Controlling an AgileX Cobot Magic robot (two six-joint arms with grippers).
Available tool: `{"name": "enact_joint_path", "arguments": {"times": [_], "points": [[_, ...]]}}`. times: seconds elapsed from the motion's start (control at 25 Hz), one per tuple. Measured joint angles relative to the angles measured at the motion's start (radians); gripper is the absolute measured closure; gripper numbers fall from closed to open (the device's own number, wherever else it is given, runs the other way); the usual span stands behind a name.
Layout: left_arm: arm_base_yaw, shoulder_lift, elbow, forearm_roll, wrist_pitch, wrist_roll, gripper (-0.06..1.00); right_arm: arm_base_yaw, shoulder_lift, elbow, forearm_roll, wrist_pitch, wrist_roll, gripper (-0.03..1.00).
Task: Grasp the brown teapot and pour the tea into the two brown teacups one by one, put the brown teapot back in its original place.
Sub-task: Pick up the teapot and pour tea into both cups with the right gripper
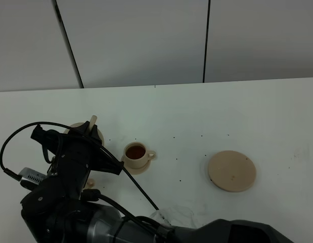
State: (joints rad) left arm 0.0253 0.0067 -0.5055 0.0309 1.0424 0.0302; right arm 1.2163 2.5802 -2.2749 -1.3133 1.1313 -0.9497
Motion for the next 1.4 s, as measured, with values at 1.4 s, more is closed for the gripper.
{"name": "enact_joint_path", "arguments": {"times": [1.4], "points": [[0.0, 0.0, 0.0, 0.0, 0.0, 0.0, 0.7, 0.016, 0.0, 0.0, -0.008, 0.007, 0.0, 0.87]]}}
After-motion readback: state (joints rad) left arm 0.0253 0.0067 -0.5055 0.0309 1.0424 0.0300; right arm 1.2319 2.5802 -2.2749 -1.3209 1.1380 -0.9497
